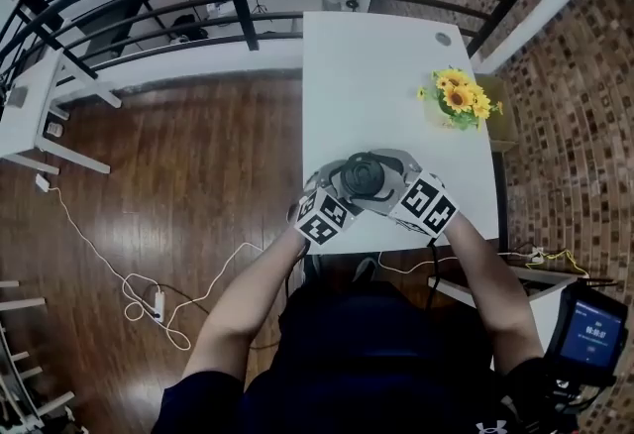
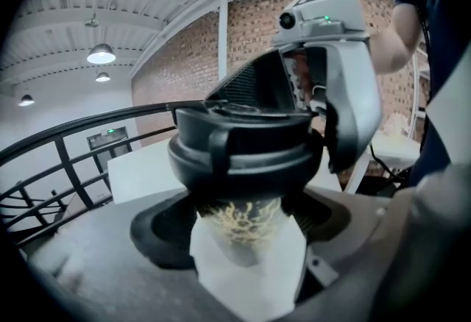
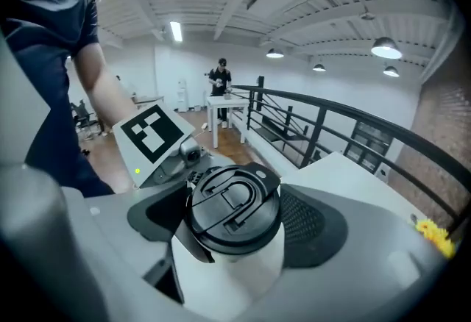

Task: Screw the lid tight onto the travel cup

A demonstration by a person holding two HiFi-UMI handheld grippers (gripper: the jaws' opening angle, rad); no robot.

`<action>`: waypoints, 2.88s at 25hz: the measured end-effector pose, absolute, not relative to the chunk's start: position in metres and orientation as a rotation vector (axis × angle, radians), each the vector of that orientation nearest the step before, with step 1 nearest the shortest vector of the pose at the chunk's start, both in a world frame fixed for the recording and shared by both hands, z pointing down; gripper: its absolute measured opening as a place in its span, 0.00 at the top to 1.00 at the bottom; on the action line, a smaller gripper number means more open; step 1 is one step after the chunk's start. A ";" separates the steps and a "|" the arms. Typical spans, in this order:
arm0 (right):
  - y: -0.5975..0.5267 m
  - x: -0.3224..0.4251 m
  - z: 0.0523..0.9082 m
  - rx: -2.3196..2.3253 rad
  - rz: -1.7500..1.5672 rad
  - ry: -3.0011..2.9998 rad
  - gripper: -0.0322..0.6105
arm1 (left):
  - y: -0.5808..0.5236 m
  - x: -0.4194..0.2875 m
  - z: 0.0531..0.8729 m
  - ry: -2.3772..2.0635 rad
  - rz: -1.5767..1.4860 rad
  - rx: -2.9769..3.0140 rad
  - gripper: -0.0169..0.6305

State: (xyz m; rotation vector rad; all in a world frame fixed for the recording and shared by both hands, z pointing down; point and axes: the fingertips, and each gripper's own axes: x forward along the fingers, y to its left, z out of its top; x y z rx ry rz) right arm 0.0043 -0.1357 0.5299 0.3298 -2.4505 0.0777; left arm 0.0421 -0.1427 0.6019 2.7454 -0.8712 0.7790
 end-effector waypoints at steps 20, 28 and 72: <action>-0.176 0.012 0.506 0.390 0.616 -2.563 0.34 | -0.145 0.043 0.603 -0.868 0.760 2.753 0.36; -0.176 0.020 0.506 0.848 0.572 -2.633 0.68 | -0.145 0.042 0.602 -0.861 0.754 2.755 0.36; -0.137 0.001 0.532 0.092 0.081 -2.390 0.30 | -0.143 0.041 0.608 -0.860 0.806 2.765 0.36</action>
